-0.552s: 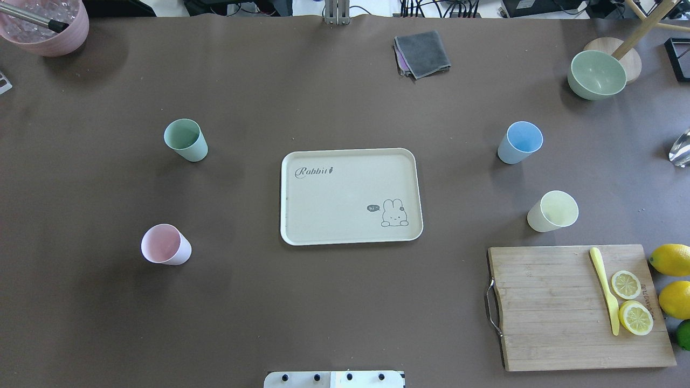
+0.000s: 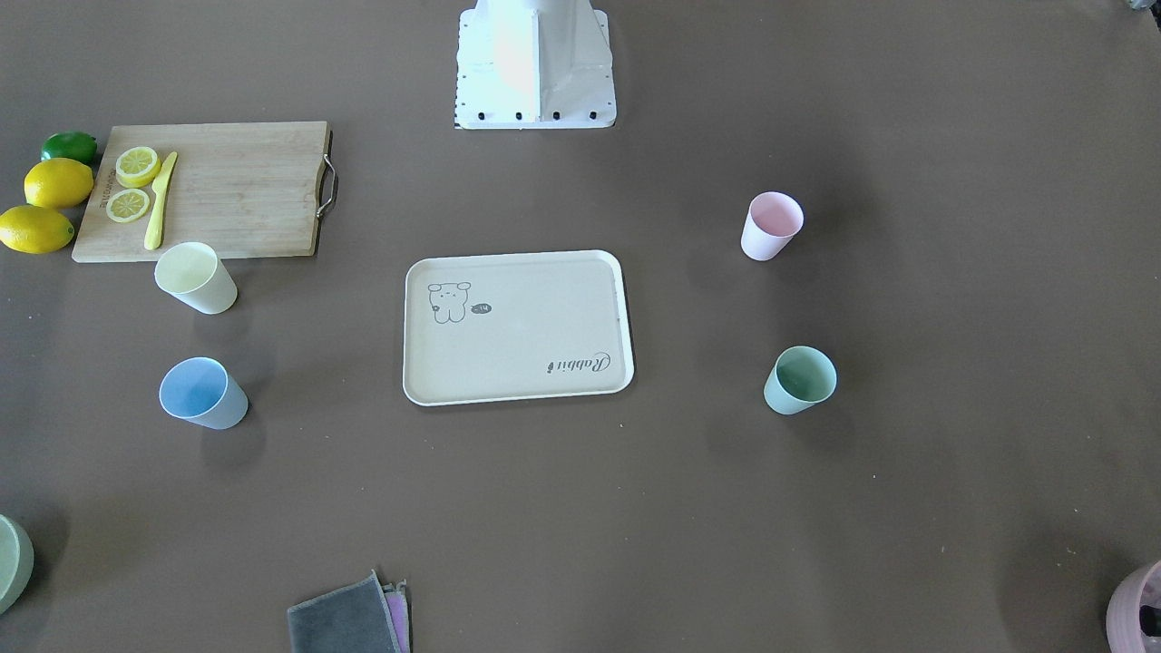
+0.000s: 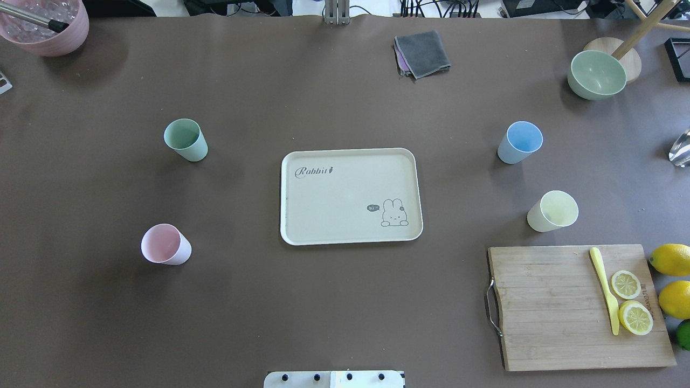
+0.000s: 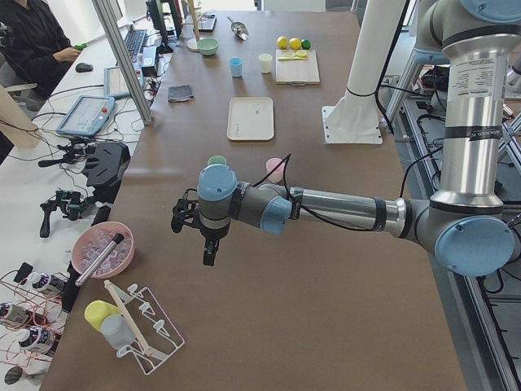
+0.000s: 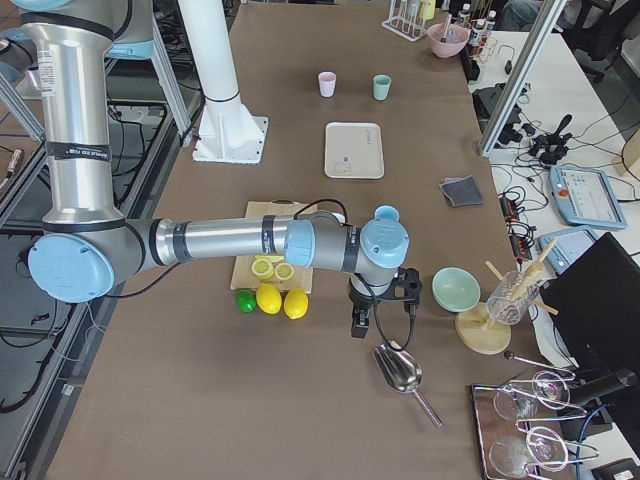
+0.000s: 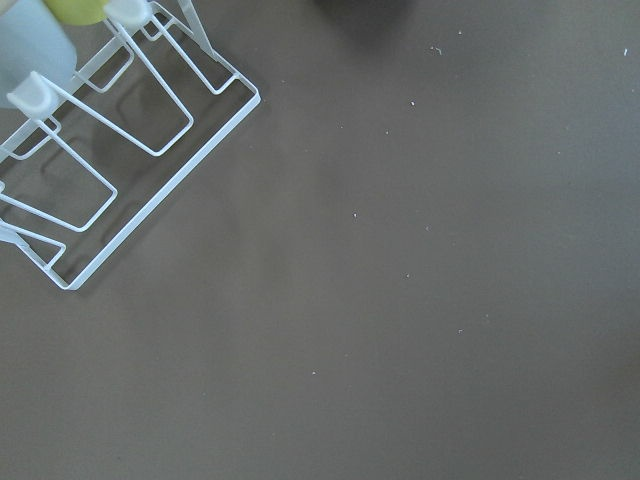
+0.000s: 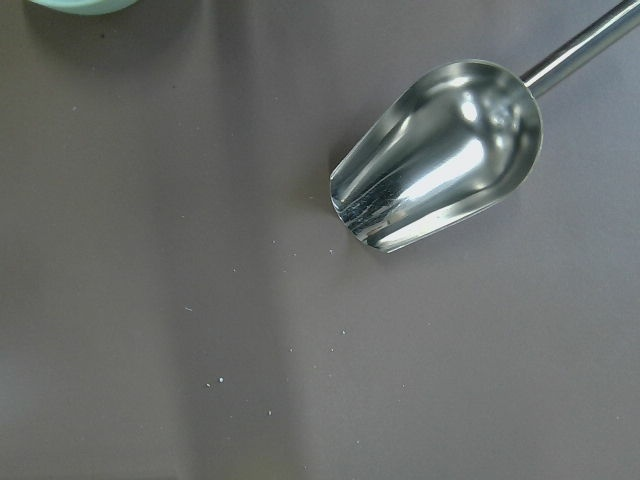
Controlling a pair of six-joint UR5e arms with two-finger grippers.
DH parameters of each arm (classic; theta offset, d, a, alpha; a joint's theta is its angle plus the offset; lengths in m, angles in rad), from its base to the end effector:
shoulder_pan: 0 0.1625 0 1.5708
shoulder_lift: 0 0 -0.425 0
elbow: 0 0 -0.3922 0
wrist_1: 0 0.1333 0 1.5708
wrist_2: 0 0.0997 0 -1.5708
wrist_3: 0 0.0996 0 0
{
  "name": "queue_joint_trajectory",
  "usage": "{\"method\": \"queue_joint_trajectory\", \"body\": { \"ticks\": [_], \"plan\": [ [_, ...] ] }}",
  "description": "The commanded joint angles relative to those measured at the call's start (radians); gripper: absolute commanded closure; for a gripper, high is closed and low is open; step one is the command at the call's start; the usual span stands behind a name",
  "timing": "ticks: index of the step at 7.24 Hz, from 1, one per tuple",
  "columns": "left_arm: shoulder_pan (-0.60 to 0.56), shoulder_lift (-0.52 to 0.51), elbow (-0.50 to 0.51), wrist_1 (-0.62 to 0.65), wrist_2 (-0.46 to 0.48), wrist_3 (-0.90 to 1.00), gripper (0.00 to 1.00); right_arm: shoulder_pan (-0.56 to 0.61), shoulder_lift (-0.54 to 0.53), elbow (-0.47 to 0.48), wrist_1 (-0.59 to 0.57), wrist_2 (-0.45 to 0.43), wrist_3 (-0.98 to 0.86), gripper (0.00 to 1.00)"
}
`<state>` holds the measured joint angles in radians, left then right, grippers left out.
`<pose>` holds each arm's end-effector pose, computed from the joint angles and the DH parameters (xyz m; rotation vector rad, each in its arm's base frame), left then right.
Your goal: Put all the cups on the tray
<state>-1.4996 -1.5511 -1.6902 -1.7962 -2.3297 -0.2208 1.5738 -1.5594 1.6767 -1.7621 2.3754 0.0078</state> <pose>-0.0291 -0.5028 0.5850 0.1965 0.7885 -0.0179 0.0630 -0.4885 0.6178 -0.0719 -0.8041 0.0400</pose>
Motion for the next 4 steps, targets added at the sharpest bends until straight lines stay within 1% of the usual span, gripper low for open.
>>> {"method": "queue_joint_trajectory", "body": {
  "ticks": [1, 4],
  "plan": [
    [-0.001, 0.002, 0.0, 0.0, 0.001, -0.002, 0.02, 0.0, -0.001, 0.001, 0.003, 0.004, 0.0, 0.0],
    [0.001, 0.002, 0.001, 0.0, 0.007, -0.003, 0.02, 0.0, -0.002, 0.008, 0.003, 0.002, 0.001, 0.0]
  ]
}}
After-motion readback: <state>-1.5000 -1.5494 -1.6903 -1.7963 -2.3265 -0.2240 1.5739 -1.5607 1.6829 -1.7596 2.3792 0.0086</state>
